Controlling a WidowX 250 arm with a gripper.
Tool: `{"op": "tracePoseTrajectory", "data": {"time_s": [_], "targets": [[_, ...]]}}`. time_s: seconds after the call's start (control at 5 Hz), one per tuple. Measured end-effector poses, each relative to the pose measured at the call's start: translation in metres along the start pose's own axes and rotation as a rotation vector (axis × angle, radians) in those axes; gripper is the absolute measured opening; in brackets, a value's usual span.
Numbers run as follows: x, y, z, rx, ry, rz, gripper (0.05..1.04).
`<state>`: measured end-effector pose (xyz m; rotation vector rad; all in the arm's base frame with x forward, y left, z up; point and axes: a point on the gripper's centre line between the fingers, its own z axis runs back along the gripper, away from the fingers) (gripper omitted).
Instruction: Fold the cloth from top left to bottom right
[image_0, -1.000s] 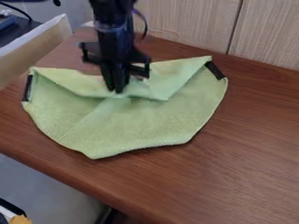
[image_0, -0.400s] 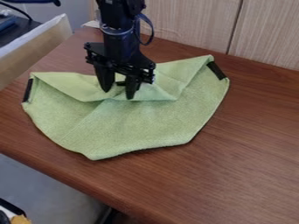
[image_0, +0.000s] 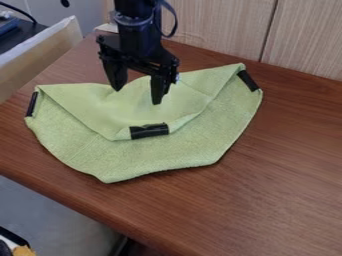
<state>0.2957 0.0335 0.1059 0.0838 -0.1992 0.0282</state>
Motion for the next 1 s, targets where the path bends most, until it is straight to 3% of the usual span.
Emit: {"op": "tracePoseTrajectory", "data": {"time_s": [0.2, 0.4, 0.6, 1.0], "targets": [[0.011, -0.001, 0.023, -0.021, -0.038, -0.003, 1.001], [0.024, 0.001, 0.051, -0.027, -0.037, -0.008, 1.001], [0.03, 0.004, 0.07, -0.064, -0.01, -0.023, 1.001], [0.028, 0.005, 0.069, -0.069, 0.002, -0.022, 1.001]]}}
